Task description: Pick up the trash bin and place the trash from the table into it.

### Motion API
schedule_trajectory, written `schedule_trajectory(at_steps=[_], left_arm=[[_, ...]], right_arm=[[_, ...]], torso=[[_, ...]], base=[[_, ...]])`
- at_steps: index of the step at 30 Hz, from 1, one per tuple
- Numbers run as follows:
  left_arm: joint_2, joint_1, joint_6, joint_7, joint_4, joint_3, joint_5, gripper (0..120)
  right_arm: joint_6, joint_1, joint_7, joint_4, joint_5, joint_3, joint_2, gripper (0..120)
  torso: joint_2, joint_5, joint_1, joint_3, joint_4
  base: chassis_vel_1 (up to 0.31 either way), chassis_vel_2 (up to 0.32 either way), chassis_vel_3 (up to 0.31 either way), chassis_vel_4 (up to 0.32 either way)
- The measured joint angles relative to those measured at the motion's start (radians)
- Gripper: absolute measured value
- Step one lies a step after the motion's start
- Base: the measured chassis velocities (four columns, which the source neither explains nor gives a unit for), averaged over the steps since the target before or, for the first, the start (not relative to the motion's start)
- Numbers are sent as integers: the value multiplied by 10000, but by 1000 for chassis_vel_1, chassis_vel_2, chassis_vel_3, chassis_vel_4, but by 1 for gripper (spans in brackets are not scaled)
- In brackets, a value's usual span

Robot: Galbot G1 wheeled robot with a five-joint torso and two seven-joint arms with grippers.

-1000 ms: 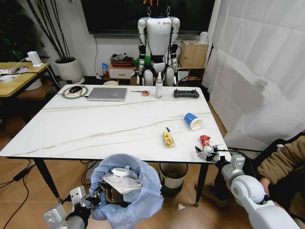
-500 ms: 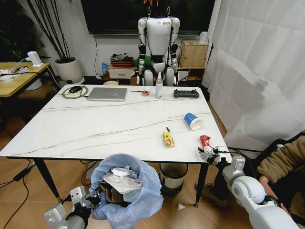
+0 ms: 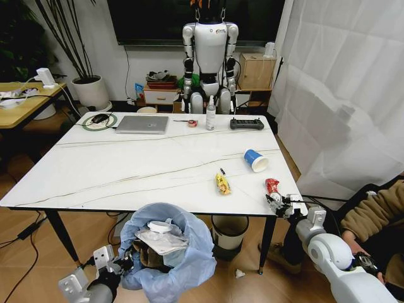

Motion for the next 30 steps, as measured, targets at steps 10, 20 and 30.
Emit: schedule_trajectory(at_steps=[10,20,30], left_arm=[[165,-30,91,-90,-47,-20,-125,0],[120,-192,153,-112,-37,61,-117,0],[69,-386,195,-121,60,208,-109,0]], right_arm=[[1553,411,-2007,1910,1876,-1458,-935,44],[2522,1678,-3039,2562,2462,-4688,-1484,44],[2822,1781,-3262,3002,2243,-6426,-1964,44]], torso=[[0,2,-1,0,1],[0,-1,-1,0,2],[0,-1,-1,0,0]], base=[[0,0,0,0],[0,0,0,0],[0,0,0,0]])
